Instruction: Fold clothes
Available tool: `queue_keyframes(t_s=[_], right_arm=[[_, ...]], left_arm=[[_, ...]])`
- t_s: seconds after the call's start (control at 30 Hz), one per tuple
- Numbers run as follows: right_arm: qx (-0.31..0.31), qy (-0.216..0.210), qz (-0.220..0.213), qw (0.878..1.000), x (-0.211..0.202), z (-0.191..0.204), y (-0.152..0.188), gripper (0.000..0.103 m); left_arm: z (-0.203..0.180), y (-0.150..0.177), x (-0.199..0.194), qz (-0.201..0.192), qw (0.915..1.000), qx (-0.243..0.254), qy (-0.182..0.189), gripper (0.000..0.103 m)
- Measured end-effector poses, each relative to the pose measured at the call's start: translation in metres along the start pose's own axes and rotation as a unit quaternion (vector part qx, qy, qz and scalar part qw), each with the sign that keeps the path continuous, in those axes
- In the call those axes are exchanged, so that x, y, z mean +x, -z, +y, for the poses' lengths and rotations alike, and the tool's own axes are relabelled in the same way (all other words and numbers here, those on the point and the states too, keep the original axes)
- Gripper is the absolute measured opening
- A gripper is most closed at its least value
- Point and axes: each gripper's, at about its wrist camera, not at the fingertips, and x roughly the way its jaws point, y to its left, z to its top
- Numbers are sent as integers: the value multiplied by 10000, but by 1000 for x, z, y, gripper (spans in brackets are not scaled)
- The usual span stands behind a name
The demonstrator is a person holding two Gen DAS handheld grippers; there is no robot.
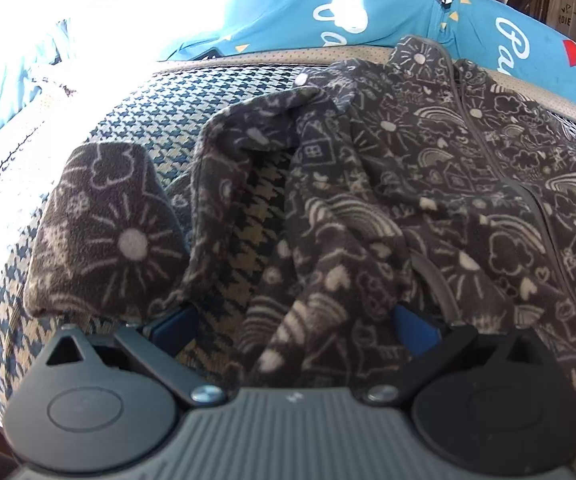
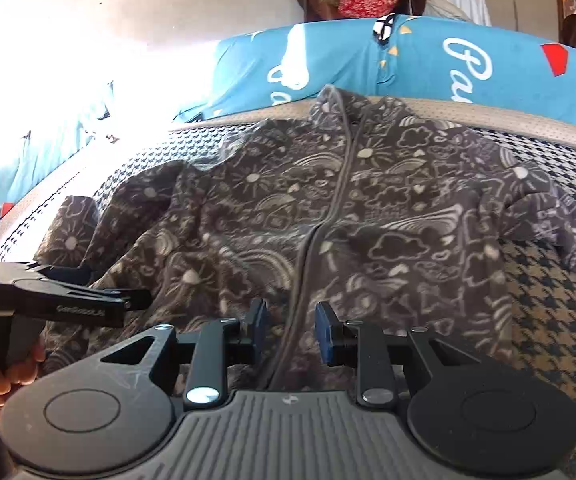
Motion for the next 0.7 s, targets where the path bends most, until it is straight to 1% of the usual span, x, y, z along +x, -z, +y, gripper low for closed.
queue_keyframes(t_s=[0.13, 0.23, 0.3, 0.43, 0.5, 0.57, 0.63, 0.7], right_arm=[[-144, -194, 171, 9996, 7, 24, 14, 27], [-218, -215, 223, 9993, 11, 38, 24, 34], [-266, -211, 244, 9991, 11, 44, 27, 34], [-398, -114, 117, 9991, 3, 58, 32, 34], [-487, -75, 41, 9988, -2, 67, 34, 38], [-597, -85, -50, 9982, -9, 78, 37, 44], [-680, -184, -107, 9975, -15, 88, 41, 45], [-792, -251, -154, 9964, -19, 100, 45, 45]], left_arm=[[17, 2, 0, 9, 9995, -245, -175, 103], [25, 3, -1, -1, 9992, -336, -199, 103], [29, 4, -2, 4, 9989, -430, -184, 103], [40, 3, -7, 6, 9975, -697, -119, 103], [47, 2, -10, 0, 9961, -883, -75, 103], [53, 0, -14, -34, 9952, -981, -34, 103], [56, -1, -18, -114, 9947, -1024, -66, 103], [60, -1, -23, -191, 9941, -1046, -197, 103]])
